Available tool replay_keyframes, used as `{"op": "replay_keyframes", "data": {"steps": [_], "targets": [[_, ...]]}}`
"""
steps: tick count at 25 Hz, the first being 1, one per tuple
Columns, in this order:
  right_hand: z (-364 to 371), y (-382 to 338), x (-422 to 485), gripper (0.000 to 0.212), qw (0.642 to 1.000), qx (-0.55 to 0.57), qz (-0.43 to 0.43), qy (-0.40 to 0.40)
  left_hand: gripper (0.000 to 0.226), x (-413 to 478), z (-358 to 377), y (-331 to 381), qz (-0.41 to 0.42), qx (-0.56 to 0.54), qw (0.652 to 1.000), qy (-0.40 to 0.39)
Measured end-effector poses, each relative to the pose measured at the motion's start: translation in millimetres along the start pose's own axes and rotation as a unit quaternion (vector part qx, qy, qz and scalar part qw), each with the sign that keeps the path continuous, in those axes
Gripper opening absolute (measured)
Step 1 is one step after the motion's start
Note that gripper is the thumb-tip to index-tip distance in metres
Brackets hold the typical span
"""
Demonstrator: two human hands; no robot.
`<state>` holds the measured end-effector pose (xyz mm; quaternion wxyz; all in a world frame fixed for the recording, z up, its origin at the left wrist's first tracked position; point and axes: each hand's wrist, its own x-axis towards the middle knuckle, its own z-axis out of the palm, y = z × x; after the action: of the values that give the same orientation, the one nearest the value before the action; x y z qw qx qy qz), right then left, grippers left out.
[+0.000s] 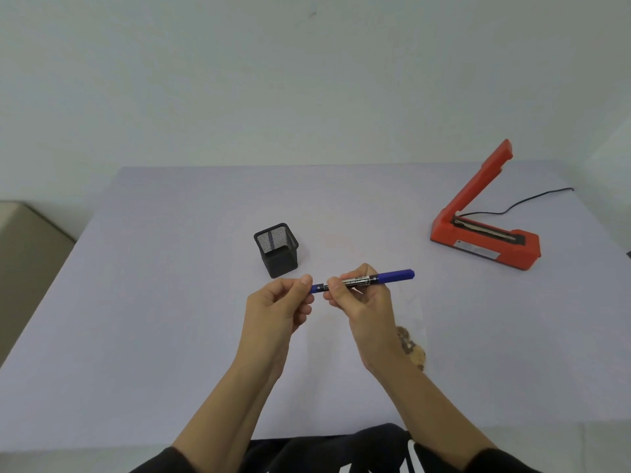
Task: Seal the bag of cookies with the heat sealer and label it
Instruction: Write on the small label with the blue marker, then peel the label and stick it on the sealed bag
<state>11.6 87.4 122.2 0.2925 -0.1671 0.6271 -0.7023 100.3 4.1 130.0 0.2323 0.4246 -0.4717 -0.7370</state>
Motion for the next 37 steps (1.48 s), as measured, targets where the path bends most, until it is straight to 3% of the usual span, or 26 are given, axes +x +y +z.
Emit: {"op": "replay_keyframes", "data": {"steps": [4,7,10,13,16,20,24,29,33,37], "targets": [[-5.1,-8.8,6.7,0.011,0.998,0.027,0.005,-0.061,0.015,-0.8,-0.4,0.5,-0.007,-0.031,0.999,-0.003],[-6.8,-13.7,32.3,0.002,0.996,0.086,0.025,-0.004,0.015,11.4,-3.5,2.0,0.018,-0.021,0.999,0.016],[-1.7,-15.7,66.7,0.011,1.0,-0.001,-0.003,-0.002,0.017,38.9,-9.8,4.6,0.023,0.007,0.999,0.024],[12.9,-12.7,109.1,0.012,0.991,-0.127,-0.042,-0.022,0.018,92.2,-26.9,-0.3,0.047,0.113,0.986,0.113],[35.3,-1.8,155.3,0.014,0.958,-0.27,-0.077,-0.063,0.034,144.0,-48.6,-7.3,0.048,0.284,0.942,0.174],[73.3,24.0,199.4,0.02,0.908,-0.384,-0.11,-0.125,0.051,181.1,-53.5,-22.4,0.002,0.417,0.902,0.115],[93.5,60.2,219.4,0.02,0.845,-0.486,-0.097,-0.199,0.046,187.2,-51.5,-34.5,0.0,0.386,0.919,0.081],[91.1,90.0,227.1,0.019,0.808,-0.538,-0.091,-0.22,0.041,191.2,-53.9,-38.7,0.023,0.344,0.934,0.091],[89.6,96.8,232.3,0.037,0.816,-0.533,-0.097,-0.202,0.04,191.8,-53.9,-40.5,0.032,0.338,0.936,0.09],[78.7,88.8,233.6,0.042,0.872,-0.459,-0.111,-0.132,0.032,188.8,-58.5,-47.2,0.042,0.309,0.94,0.141]]}}
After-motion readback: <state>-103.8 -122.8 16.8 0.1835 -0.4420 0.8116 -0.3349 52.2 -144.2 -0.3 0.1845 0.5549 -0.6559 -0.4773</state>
